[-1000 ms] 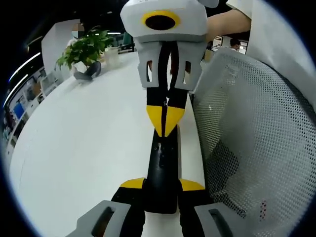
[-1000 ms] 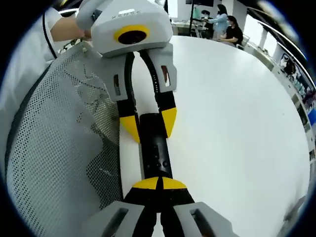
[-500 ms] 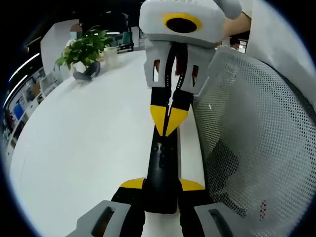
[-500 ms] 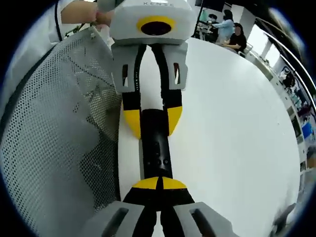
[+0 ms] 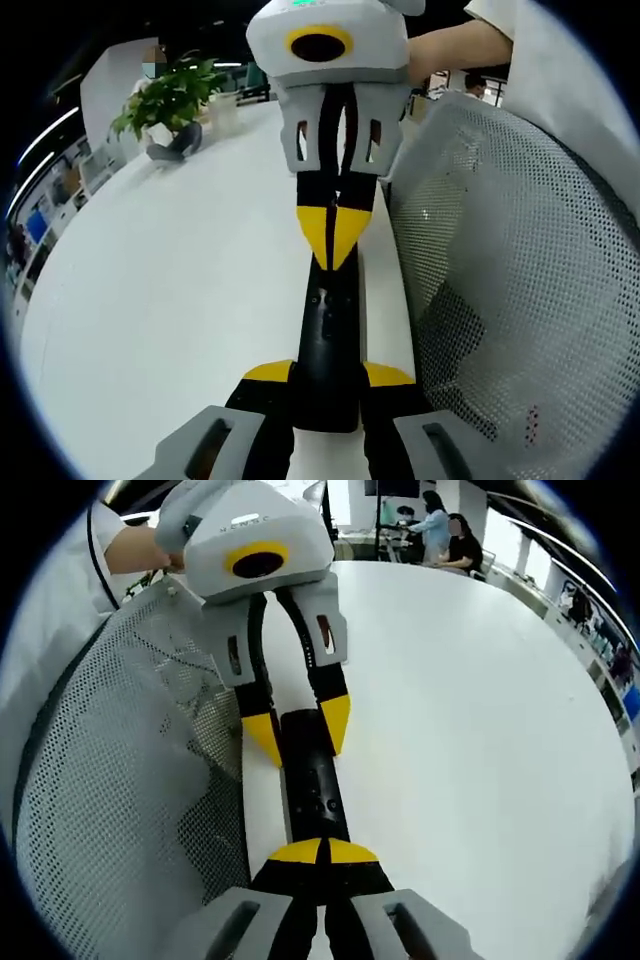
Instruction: Press the specified remote control buttons in sequence, fully releasing each button before pressing the next.
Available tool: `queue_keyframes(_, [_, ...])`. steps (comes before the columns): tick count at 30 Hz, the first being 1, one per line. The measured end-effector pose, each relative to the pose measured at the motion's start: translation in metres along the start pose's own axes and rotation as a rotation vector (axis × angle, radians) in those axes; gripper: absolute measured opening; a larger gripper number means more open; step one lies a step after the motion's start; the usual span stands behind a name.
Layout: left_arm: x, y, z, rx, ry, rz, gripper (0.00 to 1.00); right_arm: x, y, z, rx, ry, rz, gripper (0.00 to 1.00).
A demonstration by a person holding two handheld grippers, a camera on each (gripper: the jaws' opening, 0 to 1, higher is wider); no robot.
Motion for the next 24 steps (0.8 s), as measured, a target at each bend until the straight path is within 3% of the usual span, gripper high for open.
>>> queue_keyframes(10, [-0.0002,0.0,-0.0001,0.0,-0.001,0.0,0.24,-0.0091,0.0009,0.0027,-0.031,0.017,0.022,0.0])
queue_keyframes(13, [-0.0002,0.0,0.0,0.0,0.0,-0.001,0.24,-0.0062,0.0027,0.0008,-0.056,0.034,0.08,0.0])
queue_keyframes(19, [-0.0004,-0.0001,0.0,0.0,-0.003,0.0,0.24,-0.0056,0.0033,0.0003,-0.066,0.035,0.091,0.0])
queue_keyframes(24, [-0.0002,0.0001,-0.0001,-0.004,-0.002,-0.004,0.24,-0.0011,0.0058,-0.0004,-0.105,0.076,0.18,0.0])
Point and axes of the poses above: the point that each gripper's makers call its tool centre point, and the gripper's own axes: z roughly backward along the fingers, y roughly to its left, x roughly out of its top, the point moved 6 cm from there along z, roughly backward along the fingers, and after that the axes turned 9 degrees about y, right-handed, at the moved point
